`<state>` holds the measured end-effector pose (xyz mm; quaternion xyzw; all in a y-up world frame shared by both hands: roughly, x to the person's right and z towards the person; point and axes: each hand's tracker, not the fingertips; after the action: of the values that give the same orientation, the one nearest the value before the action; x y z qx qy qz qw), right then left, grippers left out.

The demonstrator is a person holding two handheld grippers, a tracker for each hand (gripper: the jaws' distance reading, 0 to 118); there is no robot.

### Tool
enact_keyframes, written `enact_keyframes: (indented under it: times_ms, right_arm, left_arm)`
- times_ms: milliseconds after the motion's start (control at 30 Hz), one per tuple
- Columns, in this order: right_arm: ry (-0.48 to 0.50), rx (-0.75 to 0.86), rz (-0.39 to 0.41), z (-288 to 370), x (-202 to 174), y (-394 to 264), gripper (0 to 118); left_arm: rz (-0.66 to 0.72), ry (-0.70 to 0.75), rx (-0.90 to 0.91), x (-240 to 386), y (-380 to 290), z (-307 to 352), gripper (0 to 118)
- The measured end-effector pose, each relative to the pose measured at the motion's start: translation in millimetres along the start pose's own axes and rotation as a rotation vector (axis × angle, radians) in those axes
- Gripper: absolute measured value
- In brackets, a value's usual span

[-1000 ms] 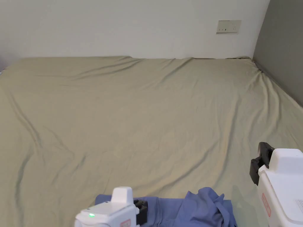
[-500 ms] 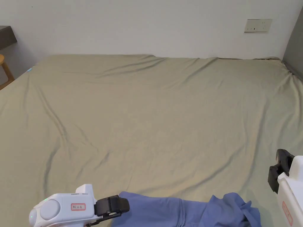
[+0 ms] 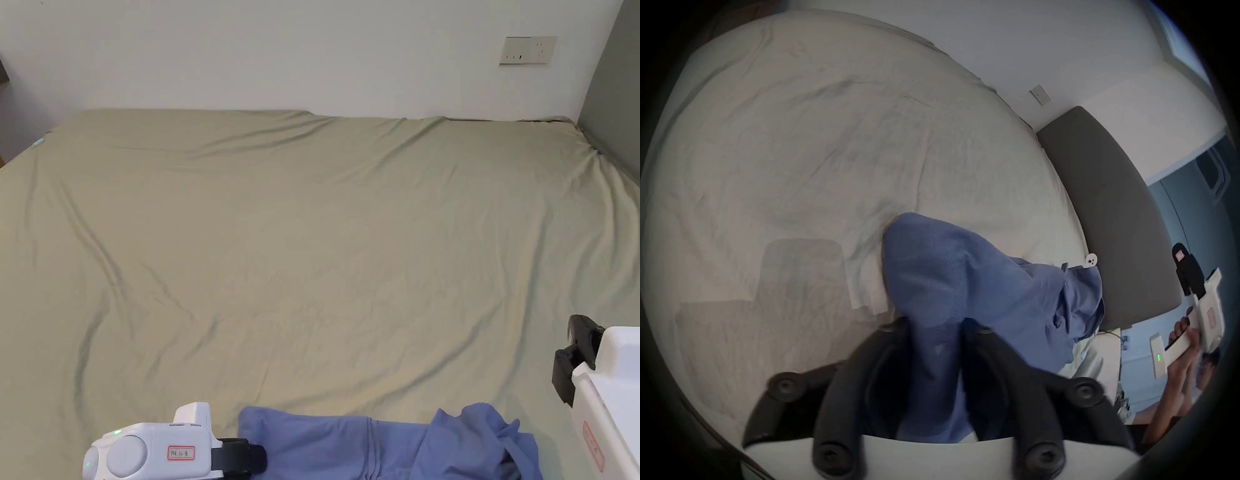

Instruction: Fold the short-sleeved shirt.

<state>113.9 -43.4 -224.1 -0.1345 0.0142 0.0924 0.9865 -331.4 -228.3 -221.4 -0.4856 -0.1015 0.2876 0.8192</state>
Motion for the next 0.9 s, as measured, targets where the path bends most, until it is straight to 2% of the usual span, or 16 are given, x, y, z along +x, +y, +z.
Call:
enact_keyframes:
  times_ms: [167, 333, 433, 633, 733, 900]
  right_arm:
    - [0.006, 0.008, 0.003, 0, -2, 3, 1]
    - [0.025, 0.026, -0.005, 0, -7, 9, 1]
    - [0.038, 0.037, -0.01, 0, -9, 12, 1]
    - [0.064, 0.047, -0.018, 0, -12, 13, 1]
    - [0.07, 0.052, -0.017, 1, -11, 13, 1]
    - [0.07, 0.052, -0.022, 3, -7, 12, 1]
  left_arm:
    - [-0.072, 0.012, 0.055, 19, -4, 19, 12]
    - [-0.058, 0.003, 0.098, 23, 2, 55, 11]
    - [-0.094, 0.094, 0.143, 12, 8, 86, 11]
    - [-0.035, 0.27, 0.187, -16, 18, 134, 11]
    - [-0.046, 0.278, 0.185, 6, 21, 137, 11]
    - [-0.168, 0.201, 0.163, 83, 24, 111, 11]
